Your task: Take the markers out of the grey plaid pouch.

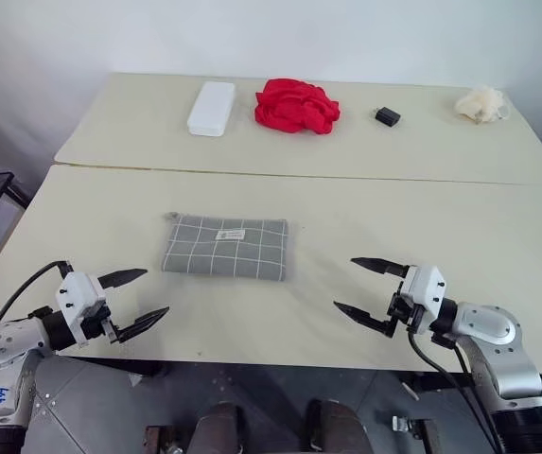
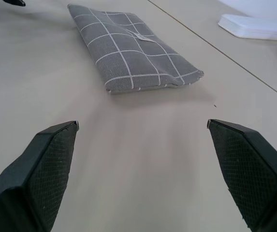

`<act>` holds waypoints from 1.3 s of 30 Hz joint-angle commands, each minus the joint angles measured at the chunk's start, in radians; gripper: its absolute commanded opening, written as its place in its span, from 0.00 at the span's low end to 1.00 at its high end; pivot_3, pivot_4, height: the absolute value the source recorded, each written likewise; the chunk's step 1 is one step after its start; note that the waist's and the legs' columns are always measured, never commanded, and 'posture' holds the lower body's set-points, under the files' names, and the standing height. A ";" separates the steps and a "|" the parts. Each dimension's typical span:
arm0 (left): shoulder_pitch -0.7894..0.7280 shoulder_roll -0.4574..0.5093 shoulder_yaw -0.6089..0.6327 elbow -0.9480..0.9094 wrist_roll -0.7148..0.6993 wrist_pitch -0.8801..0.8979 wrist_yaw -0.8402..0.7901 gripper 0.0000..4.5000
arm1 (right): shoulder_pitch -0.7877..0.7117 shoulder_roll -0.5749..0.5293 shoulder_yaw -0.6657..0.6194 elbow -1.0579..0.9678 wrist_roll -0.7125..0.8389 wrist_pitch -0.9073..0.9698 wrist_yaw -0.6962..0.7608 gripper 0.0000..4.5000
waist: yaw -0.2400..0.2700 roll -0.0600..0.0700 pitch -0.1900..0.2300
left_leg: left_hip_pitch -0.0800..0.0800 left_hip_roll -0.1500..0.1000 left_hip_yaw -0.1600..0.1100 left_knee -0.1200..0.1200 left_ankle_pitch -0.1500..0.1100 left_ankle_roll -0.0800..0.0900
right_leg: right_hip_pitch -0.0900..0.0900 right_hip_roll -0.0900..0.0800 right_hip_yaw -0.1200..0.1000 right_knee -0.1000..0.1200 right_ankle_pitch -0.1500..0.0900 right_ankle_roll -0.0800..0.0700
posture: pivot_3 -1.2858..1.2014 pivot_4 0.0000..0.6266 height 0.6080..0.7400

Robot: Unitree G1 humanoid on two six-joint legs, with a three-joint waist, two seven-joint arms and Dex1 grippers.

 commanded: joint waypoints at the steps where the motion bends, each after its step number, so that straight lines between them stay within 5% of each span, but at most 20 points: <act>1: 0.000 0.002 0.010 -0.034 -0.020 0.035 0.020 1.00 | 0.008 -0.027 -0.034 -0.046 0.026 0.001 0.009 0.99 | 0.000 0.000 0.000 | 0.000 0.000 0.000 0.000 0.000 0.000 | 0.000 0.000 0.000 0.000 0.000 0.000 | 0.52 0.24 1.00; 6: 0.048 0.075 0.086 -0.096 -0.295 0.395 -0.086 1.00 | -0.020 -0.049 0.009 -0.140 0.079 0.146 0.010 0.99 | -0.005 0.000 0.000 | 0.000 0.003 -0.001 0.000 0.000 -0.001 | -0.001 0.002 0.003 0.000 0.000 0.000 | 0.52 0.24 1.00; 9: 0.014 0.139 0.162 -0.013 -0.440 0.648 -0.076 1.00 | -0.117 -0.063 0.072 -0.257 0.098 0.325 -0.028 0.87 | -0.008 0.000 0.001 | 0.001 0.006 -0.001 0.000 -0.001 -0.002 | -0.004 0.004 0.006 0.001 0.000 0.000 | 0.52 0.24 1.00; 15: -0.259 0.220 0.143 0.263 -0.486 0.985 0.036 1.00 | -0.322 0.004 0.223 -0.262 -0.016 0.481 -0.130 0.43 | 0.005 -0.001 0.001 | 0.001 0.006 -0.001 0.001 -0.001 -0.003 | -0.007 0.005 0.008 0.007 -0.001 -0.002 | 0.52 0.24 1.00; 21: -0.615 0.154 0.014 0.534 -0.357 1.083 0.161 1.00 | -0.474 0.147 0.360 -0.093 -0.226 0.476 -0.289 0.02 | 0.000 -0.004 0.000 | -0.007 0.004 0.007 0.006 -0.001 -0.003 | -0.016 0.005 0.009 0.013 -0.001 -0.002 | 0.52 0.24 1.00; 25: -0.800 0.081 -0.132 0.661 -0.246 1.186 0.194 1.00 | -0.538 0.242 0.412 0.020 -0.312 0.477 -0.361 0.02 | -0.008 -0.005 0.000 | -0.007 0.004 0.008 0.005 -0.001 -0.003 | -0.016 0.005 0.009 0.013 -0.001 -0.002 | 0.52 0.24 1.00; 32: -0.877 0.041 -0.313 0.690 -0.167 1.326 0.059 1.00 | -0.548 0.280 0.456 0.057 -0.340 0.534 -0.321 0.02 | -0.024 -0.005 0.000 | -0.007 0.003 0.009 0.005 -0.001 -0.004 | -0.016 0.005 0.010 0.013 -0.001 -0.002 | 0.52 0.24 1.00; 39: -0.848 -0.029 -0.343 0.532 -0.235 1.517 0.005 1.00 | -0.487 0.143 0.464 -0.065 -0.289 0.689 -0.147 0.02 | -0.019 -0.005 -0.001 | -0.005 0.003 0.008 0.005 -0.001 -0.003 | -0.014 0.005 0.011 0.013 -0.001 -0.002 | 0.52 0.24 1.00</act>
